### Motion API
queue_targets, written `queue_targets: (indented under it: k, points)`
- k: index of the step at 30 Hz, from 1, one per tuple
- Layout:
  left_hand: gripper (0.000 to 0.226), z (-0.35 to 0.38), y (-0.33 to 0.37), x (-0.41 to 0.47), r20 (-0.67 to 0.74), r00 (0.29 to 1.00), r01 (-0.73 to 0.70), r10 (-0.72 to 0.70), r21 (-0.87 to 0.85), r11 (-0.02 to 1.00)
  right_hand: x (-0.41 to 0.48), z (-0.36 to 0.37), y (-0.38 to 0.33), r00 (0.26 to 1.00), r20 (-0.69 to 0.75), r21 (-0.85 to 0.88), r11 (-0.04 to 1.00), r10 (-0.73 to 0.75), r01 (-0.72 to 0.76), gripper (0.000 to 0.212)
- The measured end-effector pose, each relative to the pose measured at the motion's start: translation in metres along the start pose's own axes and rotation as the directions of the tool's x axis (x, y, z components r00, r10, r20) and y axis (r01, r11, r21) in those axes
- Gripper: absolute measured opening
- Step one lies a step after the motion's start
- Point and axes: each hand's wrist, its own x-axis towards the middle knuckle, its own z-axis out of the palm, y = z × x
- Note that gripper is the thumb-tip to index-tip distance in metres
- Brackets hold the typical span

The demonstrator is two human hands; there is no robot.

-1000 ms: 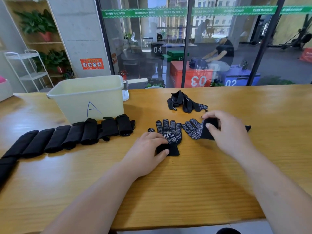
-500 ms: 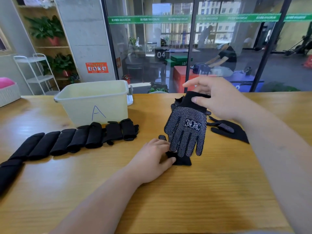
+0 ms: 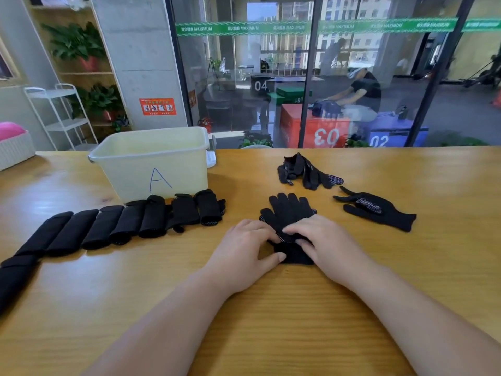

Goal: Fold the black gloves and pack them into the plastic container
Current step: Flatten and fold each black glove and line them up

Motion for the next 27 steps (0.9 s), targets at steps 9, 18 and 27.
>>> queue_targets:
  k: [9, 18, 27]
  points:
    - [0.041, -0.004, 0.0, 0.0, 0.022, 0.999, 0.038, -0.038, -0.014, 0.999, 0.008, -0.014, -0.003, 0.954, -0.283, -0.099, 0.986, 0.102, -0.135, 0.015]
    - [0.056, -0.01, 0.011, -0.002, -0.005, 0.981, 0.193, -0.193, -0.043, 0.98, -0.02, 0.011, -0.017, 0.983, -0.172, -0.231, 0.972, -0.07, 0.028, 0.015]
    - [0.069, -0.011, 0.012, -0.002, -0.003, 0.969, 0.247, -0.248, -0.059, 0.967, -0.026, 0.01, -0.024, 0.972, -0.227, -0.205, 0.979, -0.062, 0.014, 0.013]
